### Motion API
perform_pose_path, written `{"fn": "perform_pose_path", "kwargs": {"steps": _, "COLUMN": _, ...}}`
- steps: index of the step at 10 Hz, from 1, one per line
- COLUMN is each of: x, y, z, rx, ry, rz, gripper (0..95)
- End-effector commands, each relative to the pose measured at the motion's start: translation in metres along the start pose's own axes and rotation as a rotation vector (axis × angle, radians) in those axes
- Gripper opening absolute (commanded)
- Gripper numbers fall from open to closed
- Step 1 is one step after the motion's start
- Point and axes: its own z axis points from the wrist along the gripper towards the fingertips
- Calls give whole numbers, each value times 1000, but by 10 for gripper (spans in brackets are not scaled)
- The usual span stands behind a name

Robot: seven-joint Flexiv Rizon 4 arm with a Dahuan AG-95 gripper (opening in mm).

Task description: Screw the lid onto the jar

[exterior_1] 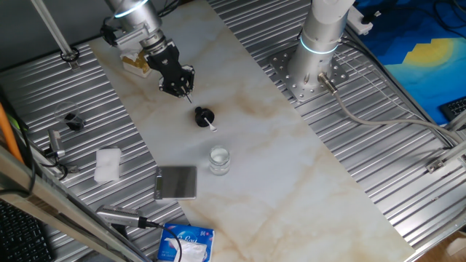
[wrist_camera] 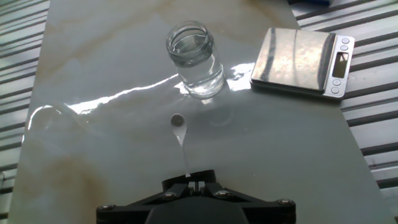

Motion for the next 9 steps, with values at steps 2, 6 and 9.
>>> {"fn": "perform_pose_path", "kwargs": {"steps": 2, "x": 0, "y": -1, "z": 1, "rx": -9, "ry": -6, "rz": 20, "gripper": 0}}
{"fn": "perform_pose_path", "kwargs": {"steps": 6, "x": 0, "y": -1, "z": 1, "rx": -22, "ry": 10, "rz": 56, "gripper": 0}}
{"fn": "perform_pose_path", "kwargs": {"steps": 9, "x": 0, "y": -1, "z": 1, "rx": -37, "ry": 30, "rz": 66, "gripper": 0}}
